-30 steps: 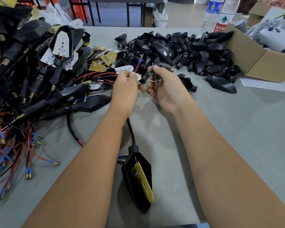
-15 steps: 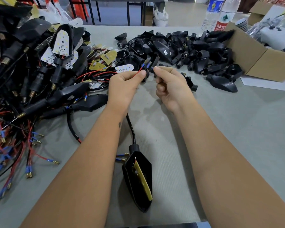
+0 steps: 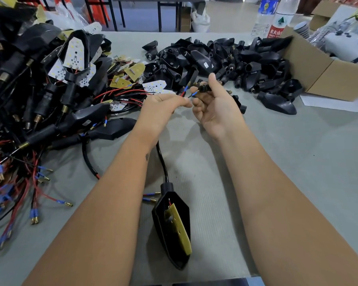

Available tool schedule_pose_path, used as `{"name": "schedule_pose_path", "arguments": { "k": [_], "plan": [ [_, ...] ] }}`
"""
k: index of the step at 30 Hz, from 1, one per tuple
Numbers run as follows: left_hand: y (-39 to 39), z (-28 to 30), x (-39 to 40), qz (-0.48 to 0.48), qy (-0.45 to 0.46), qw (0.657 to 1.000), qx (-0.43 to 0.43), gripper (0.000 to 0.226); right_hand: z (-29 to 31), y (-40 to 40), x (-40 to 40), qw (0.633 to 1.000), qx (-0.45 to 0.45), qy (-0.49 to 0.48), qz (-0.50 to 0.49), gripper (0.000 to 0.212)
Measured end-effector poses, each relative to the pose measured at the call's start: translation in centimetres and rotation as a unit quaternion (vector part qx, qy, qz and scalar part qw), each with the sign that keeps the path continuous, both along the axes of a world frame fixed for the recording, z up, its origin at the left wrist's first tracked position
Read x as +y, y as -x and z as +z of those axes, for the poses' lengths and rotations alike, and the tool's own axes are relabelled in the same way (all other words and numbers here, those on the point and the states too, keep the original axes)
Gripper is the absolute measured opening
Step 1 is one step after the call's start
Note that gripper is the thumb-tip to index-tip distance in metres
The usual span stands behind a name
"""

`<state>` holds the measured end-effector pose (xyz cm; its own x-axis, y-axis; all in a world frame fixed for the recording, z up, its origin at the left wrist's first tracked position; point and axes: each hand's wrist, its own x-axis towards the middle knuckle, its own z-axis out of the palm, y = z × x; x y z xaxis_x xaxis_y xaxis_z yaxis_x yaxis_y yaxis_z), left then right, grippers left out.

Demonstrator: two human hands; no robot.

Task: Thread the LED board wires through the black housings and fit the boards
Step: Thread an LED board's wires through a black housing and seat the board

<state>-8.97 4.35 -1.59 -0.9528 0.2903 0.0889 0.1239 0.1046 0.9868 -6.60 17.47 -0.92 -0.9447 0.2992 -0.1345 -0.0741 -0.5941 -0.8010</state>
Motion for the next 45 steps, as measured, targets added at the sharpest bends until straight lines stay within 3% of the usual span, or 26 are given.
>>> {"name": "schedule_pose_path", "arguments": {
  "k": [6, 14, 21, 29, 36, 45],
  "plan": [
    [-0.04, 0.02, -0.01, 0.003, 0.008, 1.0, 0.008, 0.019, 0.04, -0.09, 0.06, 1.0, -0.008, -0.021, 0.005, 0.025],
    [0.0, 0.19, -0.03, 0.009, -0.08, 0.997, -0.004, 0.026, 0.01, -0.3, -0.19, 0.998, 0.012, -0.056, 0.014, 0.013],
    [0.35, 0.15, -0.23, 0.017, -0.103, 0.994, -0.028, 0.022, 0.2, -0.45, -0.21, 0.998, 0.008, -0.059, 0.012, 0.017],
    [0.43, -0.3, 0.42, 0.043, -0.049, 0.998, 0.018, 0.015, 0.37, -0.81, 0.2, 0.999, 0.019, -0.009, 0.039, 0.017],
    [0.67, -0.43, 0.16, 0.042, -0.066, 0.997, 0.024, 0.02, 0.34, -0.63, 0.08, 0.999, 0.018, -0.015, 0.046, 0.023],
    [0.58, -0.66, 0.21, 0.037, -0.038, 0.997, 0.05, 0.02, 0.01, -0.13, 0.16, 0.999, 0.004, -0.032, 0.016, 0.01]
  ]
}}
